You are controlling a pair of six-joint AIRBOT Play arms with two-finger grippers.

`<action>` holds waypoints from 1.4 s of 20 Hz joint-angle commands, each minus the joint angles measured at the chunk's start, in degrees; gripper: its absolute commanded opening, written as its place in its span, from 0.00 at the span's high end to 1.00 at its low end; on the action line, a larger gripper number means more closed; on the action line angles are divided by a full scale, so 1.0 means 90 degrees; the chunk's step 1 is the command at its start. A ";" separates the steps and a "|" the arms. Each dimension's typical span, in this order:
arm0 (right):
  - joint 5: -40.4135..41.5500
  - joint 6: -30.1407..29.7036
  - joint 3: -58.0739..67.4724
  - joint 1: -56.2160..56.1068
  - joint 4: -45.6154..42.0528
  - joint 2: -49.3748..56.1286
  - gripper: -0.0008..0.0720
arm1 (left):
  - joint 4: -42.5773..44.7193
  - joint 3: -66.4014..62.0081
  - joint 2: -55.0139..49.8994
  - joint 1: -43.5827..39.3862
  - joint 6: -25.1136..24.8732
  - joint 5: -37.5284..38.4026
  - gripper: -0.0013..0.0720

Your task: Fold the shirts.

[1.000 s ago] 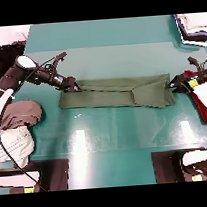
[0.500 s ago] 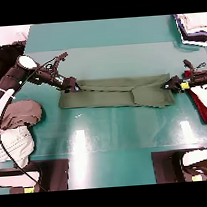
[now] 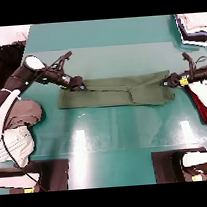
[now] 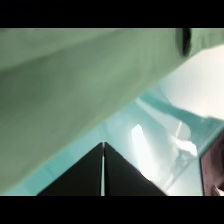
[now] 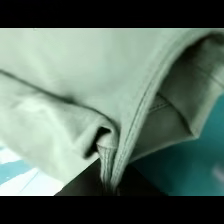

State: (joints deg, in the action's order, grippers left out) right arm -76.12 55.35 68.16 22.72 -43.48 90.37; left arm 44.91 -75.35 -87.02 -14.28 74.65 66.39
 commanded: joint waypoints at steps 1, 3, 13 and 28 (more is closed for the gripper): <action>-0.0376 0.0648 0.0576 -0.0442 0.0049 -0.0522 0.97 | 0.0010 -0.0245 -0.0270 -0.0644 0.0063 -0.0852 0.95; -0.0784 0.1146 0.1265 -0.0913 0.0051 -0.0665 0.97 | -0.0005 -0.0670 -0.0721 -0.0959 0.0068 -0.0848 0.95; -0.1064 0.2608 0.4498 -0.3653 0.0039 -0.0056 0.97 | -0.0223 -0.2458 -0.2688 -0.1285 0.0636 -0.0925 0.95; -0.0418 0.2839 0.4988 -0.4804 -0.0022 0.0896 0.97 | 0.1865 -0.2514 -0.1452 0.0413 0.0539 0.0675 0.95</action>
State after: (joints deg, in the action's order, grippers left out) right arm -82.74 81.06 114.85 -19.20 -43.64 98.21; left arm 54.17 -97.91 -105.12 -15.68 79.66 68.51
